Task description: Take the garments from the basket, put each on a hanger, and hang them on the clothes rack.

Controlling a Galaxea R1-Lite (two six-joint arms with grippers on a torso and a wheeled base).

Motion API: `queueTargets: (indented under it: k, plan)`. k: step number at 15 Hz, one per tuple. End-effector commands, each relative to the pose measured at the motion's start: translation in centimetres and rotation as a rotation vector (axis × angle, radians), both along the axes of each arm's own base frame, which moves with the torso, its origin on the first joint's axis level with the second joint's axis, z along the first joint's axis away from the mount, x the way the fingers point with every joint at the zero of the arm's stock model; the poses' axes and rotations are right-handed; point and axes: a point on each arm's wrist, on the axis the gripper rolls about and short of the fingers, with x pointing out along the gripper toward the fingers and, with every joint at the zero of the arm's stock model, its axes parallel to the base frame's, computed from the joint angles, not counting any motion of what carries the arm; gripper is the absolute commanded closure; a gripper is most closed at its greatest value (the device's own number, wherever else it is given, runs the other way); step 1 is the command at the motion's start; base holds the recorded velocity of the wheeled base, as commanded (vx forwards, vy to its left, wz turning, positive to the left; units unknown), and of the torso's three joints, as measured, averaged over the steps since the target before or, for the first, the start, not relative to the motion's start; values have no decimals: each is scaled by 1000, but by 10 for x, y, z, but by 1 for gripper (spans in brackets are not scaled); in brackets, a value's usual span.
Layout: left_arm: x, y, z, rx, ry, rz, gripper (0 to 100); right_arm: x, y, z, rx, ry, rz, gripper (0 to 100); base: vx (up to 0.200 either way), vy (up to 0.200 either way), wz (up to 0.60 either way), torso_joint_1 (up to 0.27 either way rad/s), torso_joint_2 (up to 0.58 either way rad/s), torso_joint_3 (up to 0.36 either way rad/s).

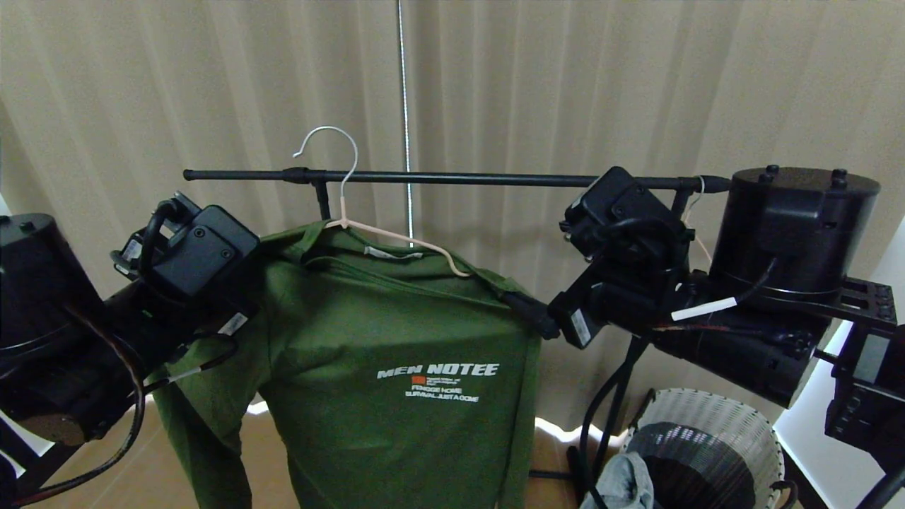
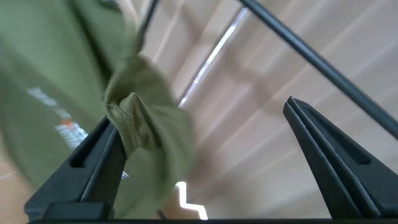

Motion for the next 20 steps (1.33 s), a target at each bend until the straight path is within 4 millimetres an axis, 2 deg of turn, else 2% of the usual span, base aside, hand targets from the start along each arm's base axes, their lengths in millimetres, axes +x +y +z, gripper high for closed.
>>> queueTargets:
  k: [1,5,8,13,17,19,20]
  plan:
    - [5,-2,-6,3,12,-2,100,-9,7,-3,-7,7,37,0,0,0,0,0,0,0]
    - [5,-3,-5,-1,4,-2,100,-17,17,-6,-18,14,79,0,0,0,0,0,0,0]
    - [17,5,1,-8,-17,67,100,-22,13,-13,-35,30,82,0,0,0,0,0,0,0]
    - [23,11,3,-27,-69,118,100,-30,4,-12,-33,29,82,0,0,0,0,0,0,0]
    - [16,-7,2,-74,-74,31,100,-16,18,-2,-11,1,75,0,0,0,0,0,0,0]
    - [12,-16,2,-102,-69,-10,100,-6,27,4,-15,-30,70,0,0,0,0,0,0,0]
    - [8,-19,-1,-99,-59,-27,100,5,31,5,-19,-44,50,0,0,0,0,0,0,0]
